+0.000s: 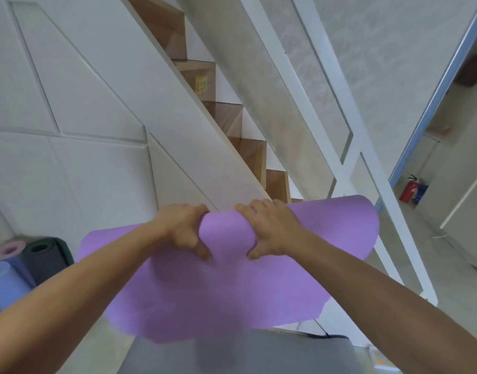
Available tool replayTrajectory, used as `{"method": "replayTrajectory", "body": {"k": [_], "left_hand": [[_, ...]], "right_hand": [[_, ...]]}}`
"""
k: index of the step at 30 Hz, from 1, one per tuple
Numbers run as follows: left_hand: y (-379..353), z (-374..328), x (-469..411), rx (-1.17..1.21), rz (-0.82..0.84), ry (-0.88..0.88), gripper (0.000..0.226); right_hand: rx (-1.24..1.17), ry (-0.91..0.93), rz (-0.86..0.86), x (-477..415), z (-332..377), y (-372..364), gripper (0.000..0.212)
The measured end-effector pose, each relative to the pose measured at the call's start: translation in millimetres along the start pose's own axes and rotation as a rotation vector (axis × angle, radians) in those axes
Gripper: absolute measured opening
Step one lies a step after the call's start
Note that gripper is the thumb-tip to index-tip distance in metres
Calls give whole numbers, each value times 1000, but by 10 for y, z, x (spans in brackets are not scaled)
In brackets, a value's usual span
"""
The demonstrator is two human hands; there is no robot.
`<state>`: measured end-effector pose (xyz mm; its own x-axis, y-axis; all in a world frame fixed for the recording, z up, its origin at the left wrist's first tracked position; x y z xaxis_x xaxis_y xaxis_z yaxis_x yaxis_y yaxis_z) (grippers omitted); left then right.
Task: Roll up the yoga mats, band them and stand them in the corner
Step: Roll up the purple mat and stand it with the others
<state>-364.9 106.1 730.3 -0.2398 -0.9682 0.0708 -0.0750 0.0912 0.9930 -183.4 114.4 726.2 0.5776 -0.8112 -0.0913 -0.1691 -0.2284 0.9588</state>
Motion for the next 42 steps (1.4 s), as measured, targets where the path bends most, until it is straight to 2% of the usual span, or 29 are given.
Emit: {"method": "replayTrajectory", "body": {"k": [3,5,7,8,10,13,15,16,18,21,23,26,28,30,32,35,38,42], "left_hand": [[-71,-130,-19,-56,58,-54,111],[-170,-292,16,-282,-94,-139,136],[-262,-481,77,-417,-300,-213,150],[-298,-524,115,-425,-376,-234,148],[-355,-554,101,-373,-451,-272,129],[-373,-439,81,-261,-380,-247,101],[-319,-331,38,-162,-216,-185,100],[-307,-268,16,-108,-122,-149,103],[-299,-208,-1,-8,49,-111,108],[-310,-257,43,61,158,-122,114],[-389,-370,115,-60,152,-159,131],[-522,-593,245,-307,-127,-232,149],[-550,-681,314,-334,-304,-250,142],[-594,-679,328,-283,-347,-273,119],[-592,-609,294,-232,-285,-241,104],[-537,-456,212,-52,-123,-144,106],[-490,-402,141,119,51,-114,111],[-464,-477,167,138,146,-140,114]], "right_hand": [[-89,4,55,-36,-29,33,92],[-165,-17,115,-81,-72,28,86],[-256,-41,191,-89,-114,25,85],[-287,-32,215,-89,-90,31,86],[-331,-15,262,-65,-71,-10,86],[-290,27,247,35,-20,-123,105],[-138,67,219,108,-39,-199,128],[-64,82,195,145,-49,-228,133],[-20,79,156,208,-65,-234,124],[-103,65,167,236,-57,-179,100],[-194,39,227,226,-94,-128,91],[-338,-11,352,242,-162,-105,89],[-405,-20,405,274,-162,-104,89],[-398,-8,425,312,-110,-125,91],[-304,19,399,362,-12,-151,107],[22,48,230,477,106,-214,138],[133,40,39,604,153,-171,127],[53,32,32,624,98,-97,99]]}}
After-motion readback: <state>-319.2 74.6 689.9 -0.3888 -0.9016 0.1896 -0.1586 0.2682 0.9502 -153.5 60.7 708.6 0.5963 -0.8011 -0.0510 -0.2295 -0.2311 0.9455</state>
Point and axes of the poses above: each hand's wrist, its own x-axis away from the middle knuckle, its own y-axis out of the back of the hand, z = x × y, the point moved 7 cm from there along -x, towards the middle knuckle, and after that the axes turned 1 degree about -y, right-handed, at the moved point
